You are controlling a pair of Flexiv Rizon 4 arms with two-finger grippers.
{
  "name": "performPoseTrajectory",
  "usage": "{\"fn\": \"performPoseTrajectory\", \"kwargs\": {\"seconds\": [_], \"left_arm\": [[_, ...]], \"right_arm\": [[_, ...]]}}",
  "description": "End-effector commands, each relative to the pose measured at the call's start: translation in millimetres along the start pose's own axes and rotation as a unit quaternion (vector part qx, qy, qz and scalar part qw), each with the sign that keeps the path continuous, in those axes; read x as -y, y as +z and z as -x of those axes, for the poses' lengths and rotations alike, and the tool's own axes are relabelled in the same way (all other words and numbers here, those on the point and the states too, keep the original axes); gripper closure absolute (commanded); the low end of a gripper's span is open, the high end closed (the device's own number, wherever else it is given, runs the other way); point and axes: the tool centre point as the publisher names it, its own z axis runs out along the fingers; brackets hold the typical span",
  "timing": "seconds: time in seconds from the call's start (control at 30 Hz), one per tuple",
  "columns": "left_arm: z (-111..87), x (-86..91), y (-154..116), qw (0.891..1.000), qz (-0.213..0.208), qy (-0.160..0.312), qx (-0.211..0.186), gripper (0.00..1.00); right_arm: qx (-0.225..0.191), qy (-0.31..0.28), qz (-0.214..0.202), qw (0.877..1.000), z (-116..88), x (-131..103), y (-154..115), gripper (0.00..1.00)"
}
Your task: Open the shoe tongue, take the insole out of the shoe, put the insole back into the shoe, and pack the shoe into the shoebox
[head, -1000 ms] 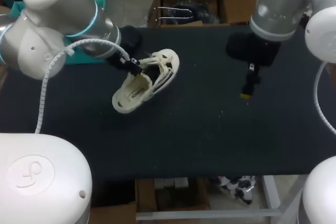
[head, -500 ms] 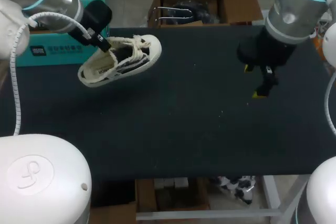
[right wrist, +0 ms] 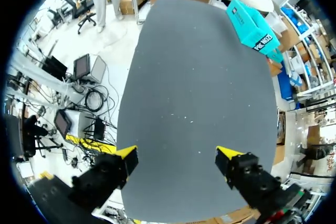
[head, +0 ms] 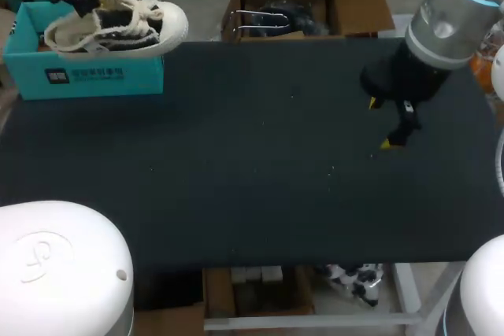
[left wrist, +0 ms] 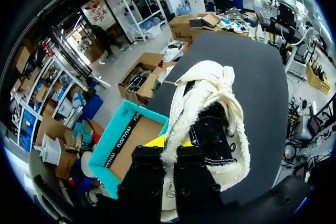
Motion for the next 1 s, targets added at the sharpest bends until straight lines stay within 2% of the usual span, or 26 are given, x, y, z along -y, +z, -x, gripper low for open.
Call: {"fn": "performPoseTrajectory", "kwargs": {"seconds": [0.03, 0.1, 0.27, 0.53, 0.67, 0.73, 0.93, 1.0], "left_arm": [[51.1, -7.4, -0.8, 1.000, 0.000, 0.010, -0.026, 1.00], [71.5, -13.4, 4.6, 1.000, 0.005, 0.011, -0.010, 1.00], [120.2, -37.4, 24.6, 1.000, 0.012, -0.004, 0.000, 1.00], [190.1, -73.7, 72.8, 0.998, 0.031, -0.053, 0.005, 1.00], [206.2, -92.2, 102.7, 0.997, 0.047, -0.068, -0.005, 1.00], [208.5, -103.0, 116.8, 0.996, 0.051, -0.070, -0.017, 1.00], [210.6, -135.8, 160.9, 0.994, 0.080, -0.073, -0.015, 1.00], [212.2, -142.6, 170.7, 0.993, 0.082, -0.076, -0.030, 1.00]], "right_arm": [[0.001, 0.000, 0.000, 1.000, -0.3, -0.1, 0.0, 0.00], [0.001, 0.000, 0.000, 1.000, -0.3, -0.1, 0.0, 0.00], [0.001, 0.000, 0.000, 1.000, -0.3, -0.1, 0.0, 0.00], [0.001, 0.000, 0.000, 1.000, -0.3, -0.1, 0.0, 0.00], [0.001, 0.000, 0.000, 1.000, -0.3, -0.1, 0.0, 0.00], [0.001, 0.000, 0.000, 1.000, -0.3, -0.1, 0.0, 0.00], [0.001, 0.000, 0.000, 1.000, -0.3, -0.1, 0.0, 0.00], [0.001, 0.000, 0.000, 1.000, -0.3, -0.1, 0.0, 0.00]]}}
